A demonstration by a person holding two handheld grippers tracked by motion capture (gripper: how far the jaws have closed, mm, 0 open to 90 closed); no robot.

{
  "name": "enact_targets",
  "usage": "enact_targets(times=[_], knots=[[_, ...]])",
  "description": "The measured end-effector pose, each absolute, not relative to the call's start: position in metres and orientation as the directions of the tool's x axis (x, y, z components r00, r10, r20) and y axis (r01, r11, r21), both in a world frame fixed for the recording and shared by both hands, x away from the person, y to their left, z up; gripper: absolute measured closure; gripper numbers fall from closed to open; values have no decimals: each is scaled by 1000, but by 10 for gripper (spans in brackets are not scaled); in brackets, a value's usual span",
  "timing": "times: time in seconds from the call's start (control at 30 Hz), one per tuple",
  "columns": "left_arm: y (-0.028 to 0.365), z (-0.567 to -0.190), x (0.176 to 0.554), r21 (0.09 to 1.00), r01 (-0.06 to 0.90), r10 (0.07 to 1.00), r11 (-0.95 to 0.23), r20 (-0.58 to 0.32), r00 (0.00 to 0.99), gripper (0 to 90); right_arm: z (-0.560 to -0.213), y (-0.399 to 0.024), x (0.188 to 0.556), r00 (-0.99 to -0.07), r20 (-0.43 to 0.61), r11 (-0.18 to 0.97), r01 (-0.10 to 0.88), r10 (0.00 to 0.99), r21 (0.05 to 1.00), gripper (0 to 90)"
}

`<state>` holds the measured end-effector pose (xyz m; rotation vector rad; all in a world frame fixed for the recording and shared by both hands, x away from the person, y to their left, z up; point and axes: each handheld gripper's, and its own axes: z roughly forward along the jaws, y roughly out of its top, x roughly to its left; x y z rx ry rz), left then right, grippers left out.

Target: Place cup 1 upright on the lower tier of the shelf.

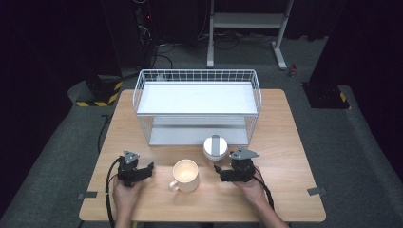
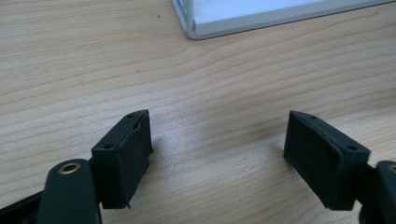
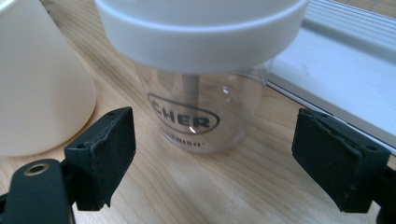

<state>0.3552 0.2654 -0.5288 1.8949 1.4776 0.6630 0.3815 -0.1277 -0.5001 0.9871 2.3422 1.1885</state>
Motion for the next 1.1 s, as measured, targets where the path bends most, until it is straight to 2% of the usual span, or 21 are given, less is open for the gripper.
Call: enact_targets(times=[0.63, 1.1], knots=[[265, -529, 355, 743, 649, 970, -165, 5, 241, 235, -502, -102, 396, -697, -4, 409, 416, 717, 812, 123], [265, -529, 355, 743, 649, 970, -165, 5, 241, 234, -503, -96, 401, -684, -27, 405, 399, 729, 823, 176]])
